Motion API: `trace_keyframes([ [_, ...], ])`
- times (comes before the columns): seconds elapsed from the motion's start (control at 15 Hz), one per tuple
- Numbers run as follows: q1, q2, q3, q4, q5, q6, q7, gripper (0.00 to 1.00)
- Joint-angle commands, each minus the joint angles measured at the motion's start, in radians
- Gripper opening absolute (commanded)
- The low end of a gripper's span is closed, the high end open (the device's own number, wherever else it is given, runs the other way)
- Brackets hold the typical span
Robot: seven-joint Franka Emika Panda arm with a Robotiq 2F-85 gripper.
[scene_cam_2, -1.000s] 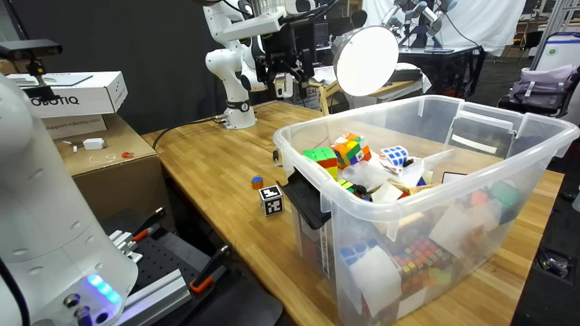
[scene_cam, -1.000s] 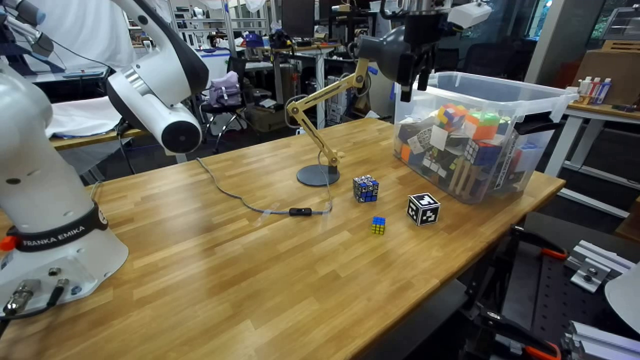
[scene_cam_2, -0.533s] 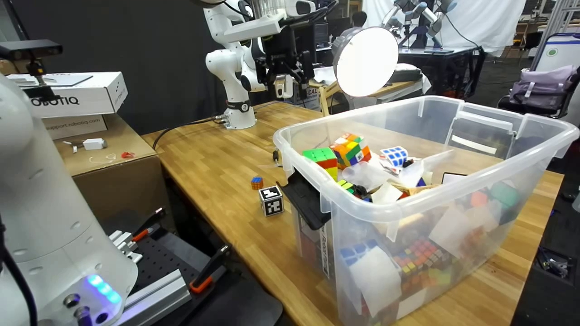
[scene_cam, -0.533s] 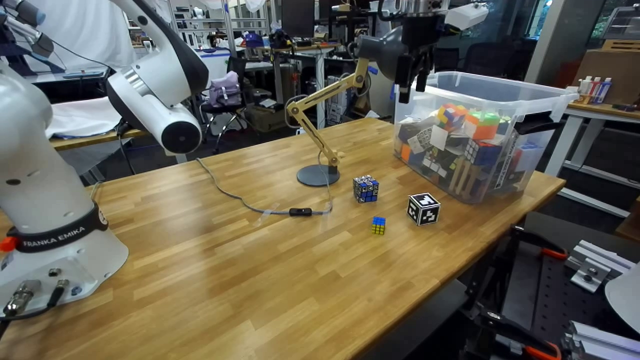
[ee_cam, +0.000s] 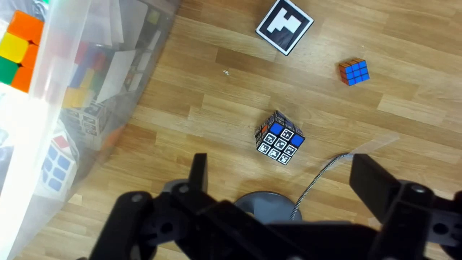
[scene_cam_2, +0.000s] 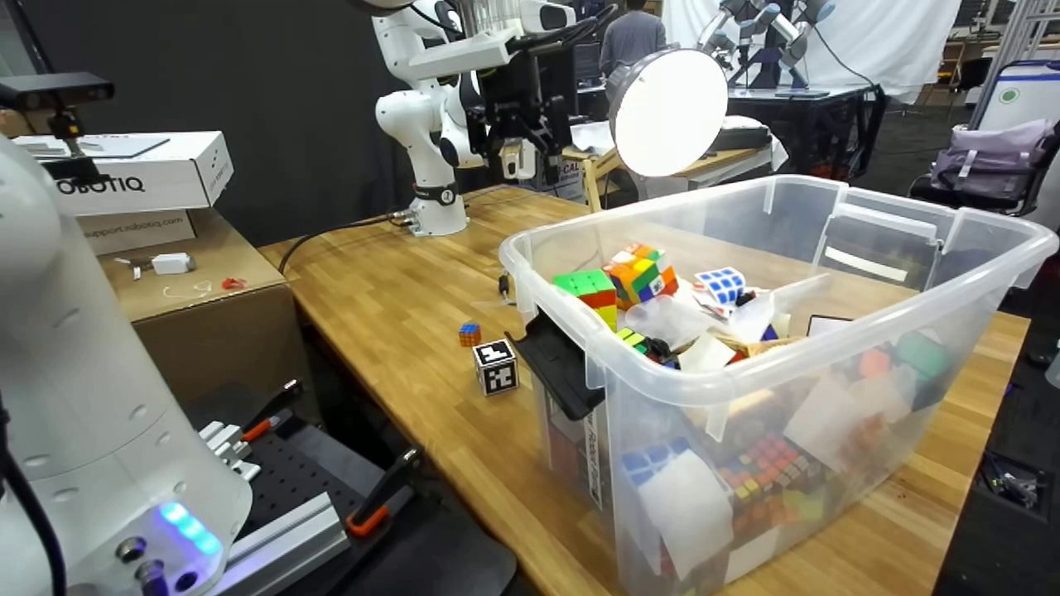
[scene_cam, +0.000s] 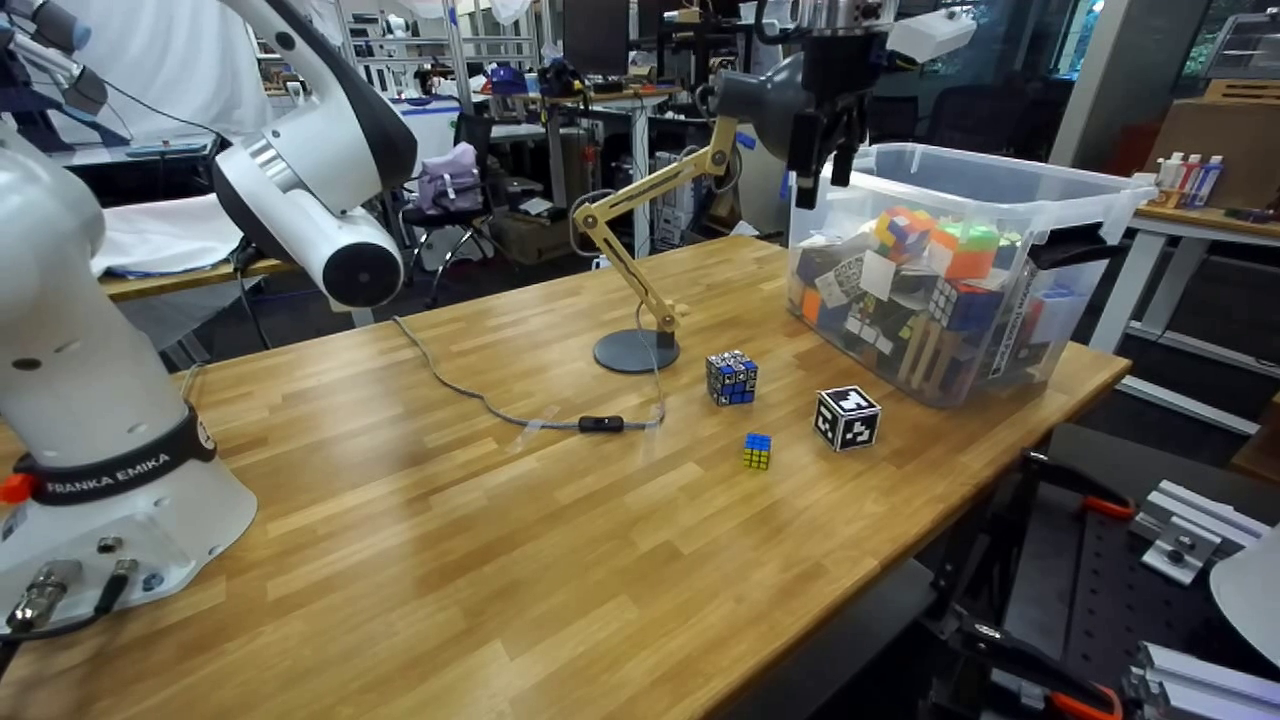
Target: Move the lettered cube to the left
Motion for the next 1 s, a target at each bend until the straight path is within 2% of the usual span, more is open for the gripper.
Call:
trace_keyframes([
  [0.0, 0.01, 0.061, 0.016, 0.036, 0.094, -0.004, 0.071, 1.0],
  [0.27, 0.025, 0.153, 0.045, 0.083, 0.124, 0.021, 0.205, 1.0],
  [0.33, 0.023, 0.11, 0.043, 0.045, 0.105, 0.011, 0.159, 1.0],
  [0.73, 0.026, 0.152, 0.047, 0.079, 0.106, 0.013, 0.2, 1.0],
  [0.93, 0.028, 0.18, 0.048, 0.091, 0.181, 0.034, 0.136, 1.0],
])
